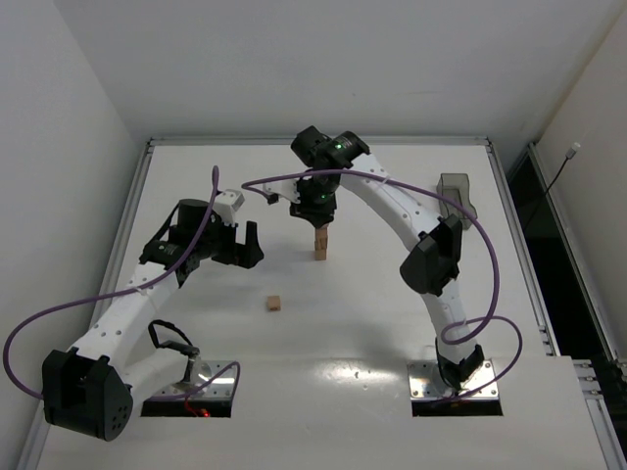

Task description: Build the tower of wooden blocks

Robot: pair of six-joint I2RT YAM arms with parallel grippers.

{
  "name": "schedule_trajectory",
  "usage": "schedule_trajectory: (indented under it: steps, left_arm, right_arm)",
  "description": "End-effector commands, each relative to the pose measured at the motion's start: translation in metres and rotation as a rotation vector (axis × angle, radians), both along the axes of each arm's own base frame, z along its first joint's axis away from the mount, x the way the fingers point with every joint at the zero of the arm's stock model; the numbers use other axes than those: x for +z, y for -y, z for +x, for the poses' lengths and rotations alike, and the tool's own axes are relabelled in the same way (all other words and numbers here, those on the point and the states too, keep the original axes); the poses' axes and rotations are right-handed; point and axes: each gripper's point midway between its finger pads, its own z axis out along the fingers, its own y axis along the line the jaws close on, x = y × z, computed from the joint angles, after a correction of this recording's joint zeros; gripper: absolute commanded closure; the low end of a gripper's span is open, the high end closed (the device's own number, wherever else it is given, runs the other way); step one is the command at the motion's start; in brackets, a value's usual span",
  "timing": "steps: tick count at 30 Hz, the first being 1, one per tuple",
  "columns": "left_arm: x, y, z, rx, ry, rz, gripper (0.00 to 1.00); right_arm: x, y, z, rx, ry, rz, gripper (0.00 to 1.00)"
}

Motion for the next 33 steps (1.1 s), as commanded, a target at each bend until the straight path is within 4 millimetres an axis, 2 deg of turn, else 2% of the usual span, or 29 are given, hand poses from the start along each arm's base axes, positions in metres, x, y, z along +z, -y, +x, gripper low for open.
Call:
schedule_trajectory:
  steps: [1,10,33]
  left_arm:
    - [0.015,0.0,0.006,-0.006,0.058,-0.016,0.0]
    - [0.015,0.0,0.006,-0.006,0.058,-0.016,0.0]
    - [0.011,0.0,0.004,-0.006,0.049,-0.014,0.0]
  right_arm:
    - [0.003,0.003,-0.008,-0.01,-0.023,-0.027,1.0]
    - [0.003,0.0,-0.01,0.0,-0.023,-0.027,1.0]
    - [-0.01,0.007,-0.015,-0.003,-0.052,-0.066,0.97]
